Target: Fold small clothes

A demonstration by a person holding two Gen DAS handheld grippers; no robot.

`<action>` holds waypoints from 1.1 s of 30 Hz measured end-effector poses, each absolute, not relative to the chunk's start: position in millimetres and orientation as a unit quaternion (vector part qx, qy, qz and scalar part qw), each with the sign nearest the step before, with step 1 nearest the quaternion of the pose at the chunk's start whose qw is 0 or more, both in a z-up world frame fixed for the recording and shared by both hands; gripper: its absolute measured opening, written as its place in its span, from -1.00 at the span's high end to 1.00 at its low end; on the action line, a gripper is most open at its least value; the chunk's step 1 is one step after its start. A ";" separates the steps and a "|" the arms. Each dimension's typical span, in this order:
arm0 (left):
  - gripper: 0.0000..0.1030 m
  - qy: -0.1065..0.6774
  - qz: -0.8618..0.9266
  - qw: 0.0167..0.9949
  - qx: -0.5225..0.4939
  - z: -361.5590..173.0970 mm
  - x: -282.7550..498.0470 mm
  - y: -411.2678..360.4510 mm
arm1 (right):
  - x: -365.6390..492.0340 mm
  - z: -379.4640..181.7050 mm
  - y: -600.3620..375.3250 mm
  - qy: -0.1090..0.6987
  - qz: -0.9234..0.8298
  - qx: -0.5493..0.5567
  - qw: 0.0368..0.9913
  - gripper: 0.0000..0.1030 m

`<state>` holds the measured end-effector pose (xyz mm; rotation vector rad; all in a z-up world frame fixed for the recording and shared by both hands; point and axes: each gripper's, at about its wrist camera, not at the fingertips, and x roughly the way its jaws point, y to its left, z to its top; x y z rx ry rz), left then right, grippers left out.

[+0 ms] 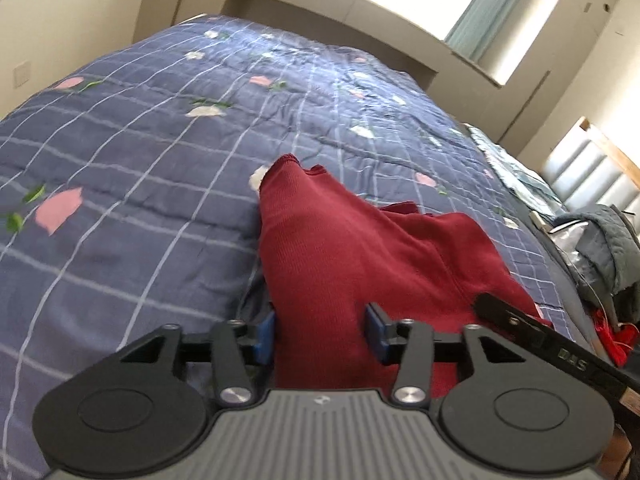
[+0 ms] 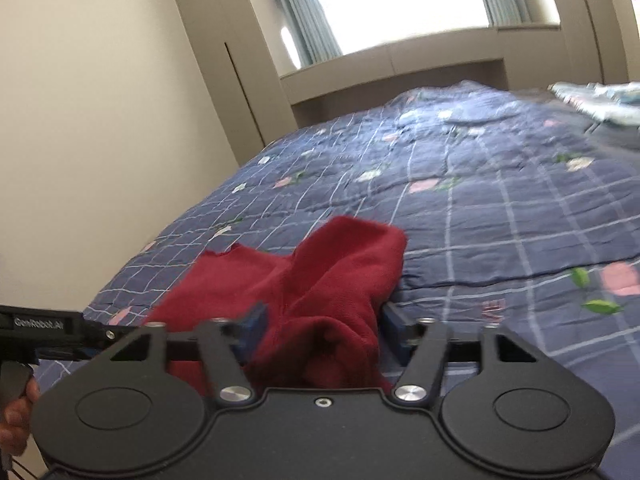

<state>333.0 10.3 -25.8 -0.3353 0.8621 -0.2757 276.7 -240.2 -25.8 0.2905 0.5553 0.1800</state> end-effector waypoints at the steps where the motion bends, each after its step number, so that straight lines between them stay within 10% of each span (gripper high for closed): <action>1: -0.25 0.411 -0.130 0.888 -0.160 -23.0 328.2 11.4 | 269.1 -21.4 -239.5 0.268 0.085 0.137 0.950 -0.55; 4: -0.69 0.383 -0.126 0.902 -0.155 -8.8 308.3 15.3 | 239.2 -5.4 -232.0 0.248 0.077 0.117 0.959 -0.75; 10: -0.99 0.330 -0.110 0.930 -0.122 23.9 249.8 15.0 | 175.3 22.6 -215.3 0.205 0.068 0.087 0.973 -0.99; 33: -0.99 0.261 -0.057 0.961 -0.065 39.1 82.6 36.2 | 43.3 30.6 -183.4 0.183 0.057 0.052 0.980 -0.99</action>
